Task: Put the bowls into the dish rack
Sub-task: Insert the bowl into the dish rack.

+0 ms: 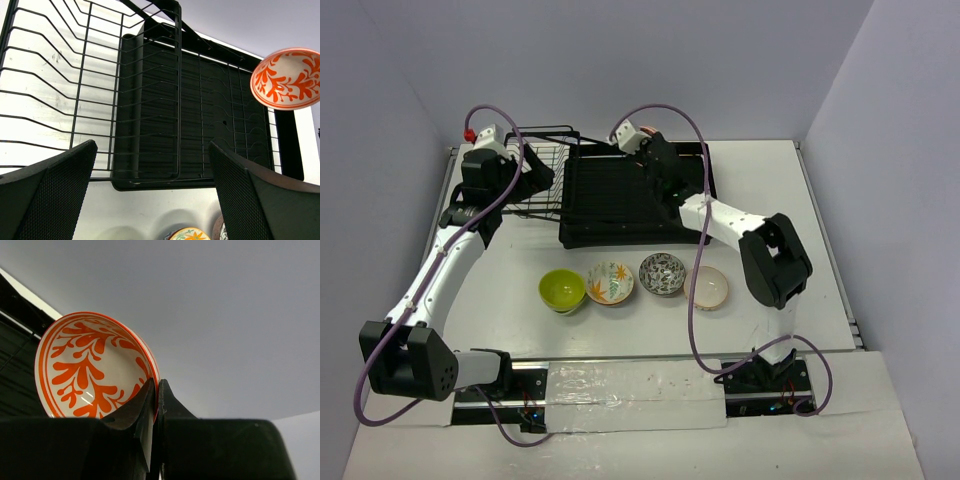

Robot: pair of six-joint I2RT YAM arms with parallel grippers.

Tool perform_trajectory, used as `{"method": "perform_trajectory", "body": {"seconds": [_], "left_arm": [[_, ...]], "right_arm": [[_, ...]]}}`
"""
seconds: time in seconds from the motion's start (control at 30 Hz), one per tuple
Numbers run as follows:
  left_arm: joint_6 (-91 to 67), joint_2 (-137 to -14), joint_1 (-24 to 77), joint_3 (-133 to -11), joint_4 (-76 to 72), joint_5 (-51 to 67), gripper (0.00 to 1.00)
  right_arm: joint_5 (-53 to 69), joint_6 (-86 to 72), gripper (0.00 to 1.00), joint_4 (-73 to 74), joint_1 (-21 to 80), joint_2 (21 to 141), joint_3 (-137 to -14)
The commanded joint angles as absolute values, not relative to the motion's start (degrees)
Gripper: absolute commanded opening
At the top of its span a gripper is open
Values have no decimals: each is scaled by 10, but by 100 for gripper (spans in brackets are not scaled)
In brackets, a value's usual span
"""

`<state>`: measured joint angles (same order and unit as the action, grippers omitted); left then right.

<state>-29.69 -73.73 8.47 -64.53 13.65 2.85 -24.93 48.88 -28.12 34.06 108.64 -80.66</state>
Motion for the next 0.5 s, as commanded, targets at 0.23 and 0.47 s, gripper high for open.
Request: {"method": "perform_trajectory", "body": {"seconds": [0.23,0.47], "left_arm": [[-301,-744,86,-678,139,37,98],[-308,-751,74,-681,141,49,98]], "right_arm": [[-184,534,0,-388,312,1102,-827],[-137,535,0,-397,301,1094,-817]]}}
